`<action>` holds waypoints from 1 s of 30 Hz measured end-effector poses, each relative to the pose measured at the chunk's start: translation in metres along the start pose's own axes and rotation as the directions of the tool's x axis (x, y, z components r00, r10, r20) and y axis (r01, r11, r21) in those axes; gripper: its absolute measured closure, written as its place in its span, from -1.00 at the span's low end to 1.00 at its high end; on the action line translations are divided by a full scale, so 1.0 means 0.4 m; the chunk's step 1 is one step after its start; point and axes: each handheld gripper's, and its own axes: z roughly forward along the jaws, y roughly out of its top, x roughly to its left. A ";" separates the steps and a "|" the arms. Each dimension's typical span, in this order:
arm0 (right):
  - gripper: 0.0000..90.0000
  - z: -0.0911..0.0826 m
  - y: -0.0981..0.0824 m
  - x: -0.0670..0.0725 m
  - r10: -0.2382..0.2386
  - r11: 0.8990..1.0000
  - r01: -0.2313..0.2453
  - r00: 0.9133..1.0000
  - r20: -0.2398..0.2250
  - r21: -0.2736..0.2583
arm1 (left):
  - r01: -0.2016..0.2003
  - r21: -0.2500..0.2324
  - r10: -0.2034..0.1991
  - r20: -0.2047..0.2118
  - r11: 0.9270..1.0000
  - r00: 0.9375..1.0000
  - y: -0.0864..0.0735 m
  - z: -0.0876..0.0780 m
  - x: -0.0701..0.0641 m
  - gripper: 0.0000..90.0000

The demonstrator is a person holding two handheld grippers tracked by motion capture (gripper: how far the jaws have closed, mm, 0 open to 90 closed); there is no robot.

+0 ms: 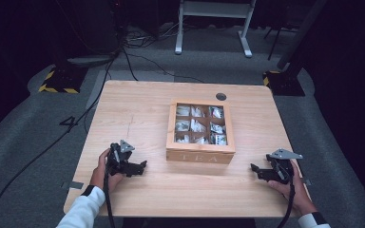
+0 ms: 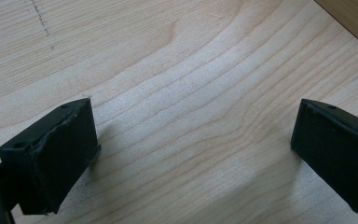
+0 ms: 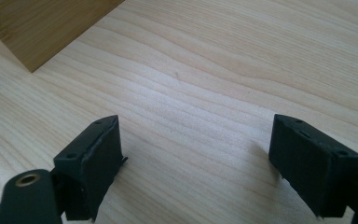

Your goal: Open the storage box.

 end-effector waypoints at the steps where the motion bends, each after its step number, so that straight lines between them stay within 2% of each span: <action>1: -0.63 0.000 0.000 -0.001 0.004 1.000 -0.004 1.000 0.003 0.003 | -0.001 0.000 0.001 0.001 1.000 1.000 0.000 0.000 0.000 -0.99; 4: -0.48 -0.006 -0.001 -0.003 -0.008 1.000 0.008 1.000 0.008 -0.004 | -0.011 0.004 0.011 0.005 1.000 1.000 -0.002 -0.002 0.000 -0.99; 10: -0.42 -0.011 0.005 0.004 -0.029 1.000 0.029 0.999 -0.031 -0.008 | -0.030 0.004 0.030 0.024 1.000 0.999 -0.003 -0.003 0.003 -0.99; 12: -0.40 -0.015 0.014 0.010 -0.037 0.999 0.037 0.999 -0.039 -0.007 | -0.048 0.005 0.048 0.031 0.999 0.998 -0.004 -0.004 0.005 -0.99; 18: -0.36 -0.039 0.054 0.046 -0.091 0.995 0.087 0.992 -0.089 -0.054 | -0.071 0.007 0.070 0.050 0.997 0.996 -0.002 -0.004 0.008 -0.99; 21: -0.34 -0.045 0.071 0.063 -0.117 0.991 0.110 0.988 -0.096 -0.071 | -0.079 0.007 0.079 0.060 0.997 0.995 0.002 -0.001 0.006 -0.98; 23: -0.34 -0.048 0.080 0.074 -0.134 0.989 0.126 0.985 -0.106 -0.077 | -0.085 0.009 0.085 0.066 0.996 0.994 0.005 -0.001 0.003 -0.92; 24: -0.33 -0.050 0.086 0.080 -0.142 0.988 0.132 0.983 -0.115 -0.083 | -0.104 0.002 0.103 0.081 0.995 0.991 0.009 0.000 -0.003 -0.88; 27: -0.32 -0.053 0.099 0.093 -0.157 0.985 0.146 0.979 -0.128 -0.088 | -0.123 -0.004 0.123 0.103 0.992 0.987 0.016 0.002 -0.011 -0.79; 28: -0.32 -0.054 0.104 0.098 -0.163 0.984 0.151 0.977 -0.136 -0.094 | -0.123 -0.004 0.123 0.113 0.992 0.986 0.020 0.000 -0.013 -0.70; 30: -0.32 -0.058 0.115 0.107 -0.176 0.982 0.163 0.974 -0.145 -0.100 | -0.093 -0.019 0.095 0.159 0.995 0.983 0.028 -0.005 -0.013 -0.52</action>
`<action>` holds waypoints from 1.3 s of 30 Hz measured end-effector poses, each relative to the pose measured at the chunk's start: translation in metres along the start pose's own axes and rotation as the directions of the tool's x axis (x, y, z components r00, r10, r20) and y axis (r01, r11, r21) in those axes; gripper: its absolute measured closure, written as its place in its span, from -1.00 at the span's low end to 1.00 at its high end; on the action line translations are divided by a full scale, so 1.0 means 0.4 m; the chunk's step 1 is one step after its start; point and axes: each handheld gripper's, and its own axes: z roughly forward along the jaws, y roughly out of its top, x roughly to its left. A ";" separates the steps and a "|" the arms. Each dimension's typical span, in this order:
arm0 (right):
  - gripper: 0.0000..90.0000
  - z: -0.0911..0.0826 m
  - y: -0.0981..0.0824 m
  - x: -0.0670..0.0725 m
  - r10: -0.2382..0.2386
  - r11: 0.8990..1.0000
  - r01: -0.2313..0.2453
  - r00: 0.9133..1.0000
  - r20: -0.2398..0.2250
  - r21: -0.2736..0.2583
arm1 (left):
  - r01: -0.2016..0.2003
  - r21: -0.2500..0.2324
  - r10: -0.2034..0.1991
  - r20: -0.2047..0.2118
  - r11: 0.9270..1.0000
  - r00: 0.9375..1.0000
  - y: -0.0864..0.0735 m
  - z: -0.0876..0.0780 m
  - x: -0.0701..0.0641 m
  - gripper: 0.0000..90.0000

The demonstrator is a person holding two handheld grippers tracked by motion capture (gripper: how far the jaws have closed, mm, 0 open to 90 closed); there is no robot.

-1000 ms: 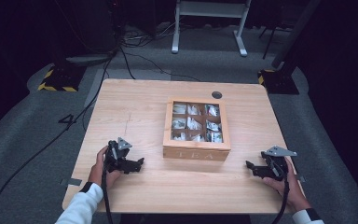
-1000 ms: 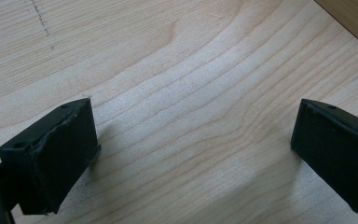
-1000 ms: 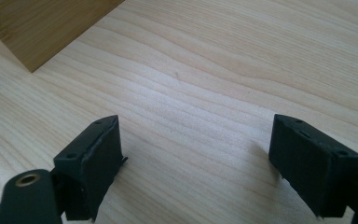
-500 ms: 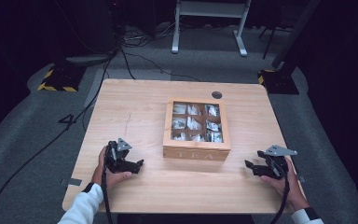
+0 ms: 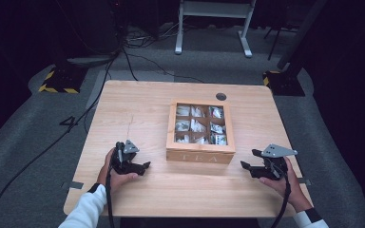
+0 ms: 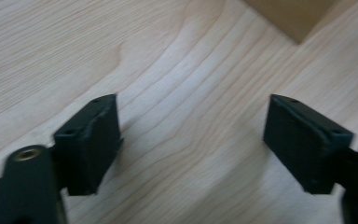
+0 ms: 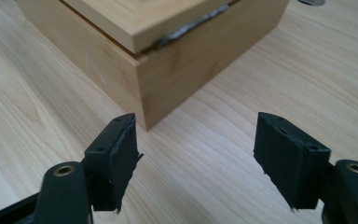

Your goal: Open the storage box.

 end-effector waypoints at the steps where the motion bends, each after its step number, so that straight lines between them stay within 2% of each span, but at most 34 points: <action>1: -0.31 -0.001 0.007 0.004 -0.003 1.000 0.003 1.000 -0.002 -0.004 | 0.002 -0.012 -0.002 0.005 1.000 1.000 0.006 -0.004 -0.002 -0.55; 9: -0.26 0.007 0.059 0.027 -0.022 0.999 0.021 0.999 -0.039 -0.042 | -0.044 -0.068 0.046 0.019 0.997 0.999 0.041 -0.028 -0.023 -0.52; 14: -0.20 0.027 0.078 0.042 -0.045 0.998 0.044 0.998 -0.037 -0.034 | -0.054 -0.091 0.056 0.015 0.994 0.998 0.055 -0.034 -0.023 -0.48; 16: -0.16 0.031 0.081 0.044 -0.042 0.999 0.040 0.998 -0.044 -0.035 | -0.055 -0.093 0.057 0.015 0.994 0.998 0.063 -0.034 -0.022 -0.48; 19: -0.10 0.038 0.084 0.045 -0.046 0.999 0.045 0.999 -0.019 -0.022 | -0.051 -0.105 0.053 0.022 0.993 0.998 0.078 -0.030 -0.025 -0.46; 21: -0.08 0.040 0.084 0.042 -0.030 0.999 0.029 0.999 -0.017 -0.030 | -0.053 -0.114 0.056 0.023 0.992 0.998 0.088 -0.028 -0.026 -0.46; 23: -0.07 0.041 0.082 0.038 -0.024 0.999 0.024 1.000 -0.014 -0.029 | -0.074 -0.112 0.076 0.011 0.991 0.997 0.095 -0.024 -0.027 -0.45; 27: -0.06 0.047 0.078 0.032 -0.008 1.000 0.008 1.000 -0.019 -0.024 | -0.084 -0.103 0.086 0.012 0.991 0.996 0.099 -0.014 -0.029 -0.46; 31: -0.06 0.054 0.075 0.032 -0.008 1.000 0.008 1.000 -0.022 -0.018 | -0.073 -0.109 0.075 0.011 0.991 0.997 0.103 -0.008 -0.024 -0.47; 33: -0.05 0.058 0.074 0.033 -0.004 1.000 0.004 1.000 -0.016 -0.016 | -0.049 -0.118 0.052 0.019 0.992 0.998 0.106 -0.007 -0.019 -0.48; 39: -0.07 0.062 0.074 0.032 0.005 1.000 -0.005 1.000 -0.023 -0.021 | -0.045 -0.127 0.046 0.003 0.991 0.999 0.120 0.000 -0.005 -0.49</action>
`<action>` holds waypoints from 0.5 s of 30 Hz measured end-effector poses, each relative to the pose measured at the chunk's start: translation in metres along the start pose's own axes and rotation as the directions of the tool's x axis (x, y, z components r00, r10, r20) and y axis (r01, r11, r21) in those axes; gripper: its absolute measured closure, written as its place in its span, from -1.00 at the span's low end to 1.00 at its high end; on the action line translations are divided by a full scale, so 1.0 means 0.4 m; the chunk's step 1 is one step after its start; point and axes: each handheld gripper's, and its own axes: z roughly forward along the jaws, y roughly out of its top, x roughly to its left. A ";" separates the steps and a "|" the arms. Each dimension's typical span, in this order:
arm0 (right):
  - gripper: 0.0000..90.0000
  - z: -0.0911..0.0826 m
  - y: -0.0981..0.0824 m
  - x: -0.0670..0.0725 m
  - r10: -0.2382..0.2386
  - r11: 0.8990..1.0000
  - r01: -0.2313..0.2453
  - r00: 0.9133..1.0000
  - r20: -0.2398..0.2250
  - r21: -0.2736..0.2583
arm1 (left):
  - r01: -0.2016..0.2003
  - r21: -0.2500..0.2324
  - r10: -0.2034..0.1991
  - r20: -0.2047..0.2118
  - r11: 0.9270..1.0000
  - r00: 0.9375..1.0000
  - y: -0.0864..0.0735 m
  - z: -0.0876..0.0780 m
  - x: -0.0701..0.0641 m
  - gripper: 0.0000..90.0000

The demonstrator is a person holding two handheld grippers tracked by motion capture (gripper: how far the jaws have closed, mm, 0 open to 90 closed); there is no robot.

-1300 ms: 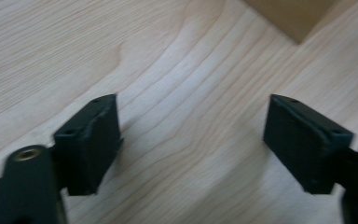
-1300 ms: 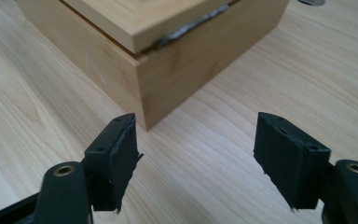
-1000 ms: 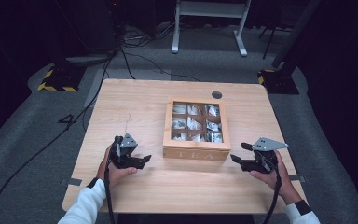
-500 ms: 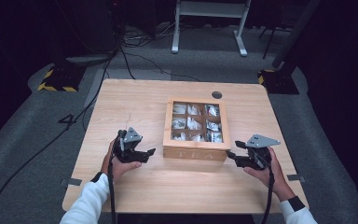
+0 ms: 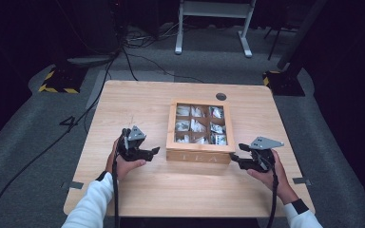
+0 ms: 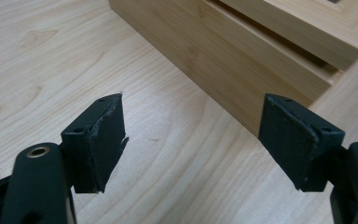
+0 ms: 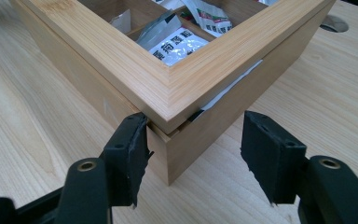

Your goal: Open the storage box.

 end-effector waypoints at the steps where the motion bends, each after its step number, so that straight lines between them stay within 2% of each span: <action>1: -0.07 0.001 0.000 0.000 0.000 1.000 0.000 1.000 -0.003 -0.001 | 0.012 0.000 -0.012 0.003 1.000 1.000 0.002 0.001 0.001 -0.49; 9: -0.04 0.005 0.002 0.004 -0.001 1.000 0.001 1.000 -0.009 -0.006 | 0.012 0.000 -0.012 -0.005 1.000 1.000 0.003 0.010 0.005 -0.50; 15: 0.00 0.009 0.009 0.015 -0.022 1.000 0.022 1.000 -0.001 -0.007 | 0.021 -0.009 -0.022 -0.010 1.000 1.000 0.001 0.006 0.009 -0.50</action>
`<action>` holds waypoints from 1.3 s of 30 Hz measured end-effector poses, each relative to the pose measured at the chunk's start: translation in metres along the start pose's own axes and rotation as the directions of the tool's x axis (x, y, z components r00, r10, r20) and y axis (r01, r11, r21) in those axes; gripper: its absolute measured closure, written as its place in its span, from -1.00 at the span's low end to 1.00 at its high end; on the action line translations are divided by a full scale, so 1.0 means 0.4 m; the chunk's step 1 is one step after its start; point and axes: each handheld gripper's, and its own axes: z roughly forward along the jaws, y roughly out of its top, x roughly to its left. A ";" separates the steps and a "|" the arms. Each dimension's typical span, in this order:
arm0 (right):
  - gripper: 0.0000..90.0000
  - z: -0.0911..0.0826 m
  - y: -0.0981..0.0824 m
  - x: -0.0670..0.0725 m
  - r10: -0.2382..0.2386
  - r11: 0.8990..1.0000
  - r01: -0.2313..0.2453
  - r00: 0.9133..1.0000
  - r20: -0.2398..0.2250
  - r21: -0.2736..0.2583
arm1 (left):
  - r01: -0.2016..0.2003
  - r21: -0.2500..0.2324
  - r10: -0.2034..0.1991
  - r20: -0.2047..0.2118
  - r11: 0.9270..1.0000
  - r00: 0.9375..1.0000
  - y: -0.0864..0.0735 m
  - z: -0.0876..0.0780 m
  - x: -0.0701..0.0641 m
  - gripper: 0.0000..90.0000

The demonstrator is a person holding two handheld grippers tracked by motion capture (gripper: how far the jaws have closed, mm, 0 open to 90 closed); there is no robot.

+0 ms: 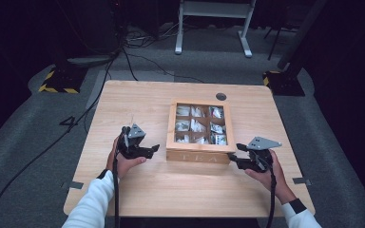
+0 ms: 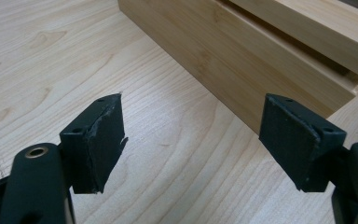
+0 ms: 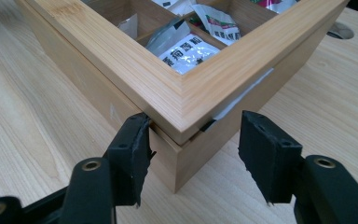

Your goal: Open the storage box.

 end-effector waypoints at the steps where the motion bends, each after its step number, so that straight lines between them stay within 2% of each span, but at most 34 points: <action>1: 0.01 0.001 0.002 0.002 -0.006 1.000 0.006 1.000 -0.001 0.000 | -0.004 0.003 0.004 -0.001 1.000 1.000 0.001 -0.001 0.000 -0.50; 8: 0.03 -0.003 0.012 0.007 -0.019 1.000 0.019 1.000 0.001 -0.010 | -0.023 -0.006 0.023 -0.003 1.000 1.000 0.003 -0.004 -0.001 -0.50; 10: 0.04 -0.006 0.015 0.008 -0.023 1.000 0.023 1.000 0.003 -0.021 | -0.015 -0.016 0.015 -0.001 1.000 1.000 0.004 -0.006 -0.004 -0.50; 11: 0.03 -0.007 0.017 0.009 -0.024 0.999 0.024 1.000 0.005 -0.024 | -0.036 -0.020 0.036 -0.006 0.999 0.999 0.007 -0.007 -0.002 -0.50; 12: 0.03 -0.009 0.019 0.010 -0.022 0.999 0.022 1.000 0.007 -0.030 | -0.036 -0.024 0.036 -0.006 0.999 0.999 0.009 -0.007 -0.005 -0.49; 15: 0.04 -0.017 0.024 0.010 -0.020 0.998 0.021 1.000 0.015 -0.057 | -0.046 -0.024 0.046 0.003 0.999 0.999 0.021 -0.002 -0.012 -0.49; 16: 0.04 -0.020 0.027 0.010 -0.021 0.998 0.022 1.000 0.017 -0.063 | -0.057 -0.029 0.057 0.000 0.998 0.998 0.027 -0.002 -0.012 -0.49; 18: 0.03 -0.024 0.032 0.009 -0.025 0.997 0.026 0.999 0.020 -0.075 | -0.051 -0.047 0.052 0.004 0.998 0.999 0.039 -0.003 -0.015 -0.49; 21: 0.03 -0.030 0.038 0.008 -0.025 0.996 0.027 0.999 0.023 -0.090 | -0.074 -0.065 0.074 -0.008 0.995 0.997 0.055 -0.003 -0.018 -0.49; 26: 0.01 -0.036 0.049 0.006 -0.024 0.994 0.027 0.999 0.024 -0.103 | -0.076 -0.079 0.076 -0.003 0.994 0.997 0.078 0.006 -0.024 -0.49; 29: 0.00 -0.040 0.058 0.004 -0.023 0.993 0.027 0.999 0.030 -0.116 | -0.096 -0.098 0.096 -0.006 0.991 0.995 0.089 0.011 -0.028 -0.49; 32: 0.00 -0.045 0.068 0.002 -0.019 0.991 0.024 0.999 0.038 -0.135 | -0.129 -0.086 0.128 -0.015 0.988 0.992 0.097 0.023 -0.041 -0.49; 34: 0.00 -0.049 0.075 0.000 -0.015 0.989 0.021 0.999 0.041 -0.149 | -0.148 -0.093 0.147 -0.020 0.985 0.989 0.104 0.026 -0.049 -0.49; 36: 0.00 -0.051 0.082 -0.002 -0.016 0.988 0.023 0.999 0.044 -0.154 | -0.146 -0.112 0.146 -0.013 0.983 0.989 0.113 0.028 -0.056 -0.49; 39: -0.01 -0.053 0.092 -0.004 -0.010 0.986 0.018 0.999 0.050 -0.165 | -0.157 -0.138 0.155 -0.030 0.978 0.987 0.130 0.028 -0.061 -0.46</action>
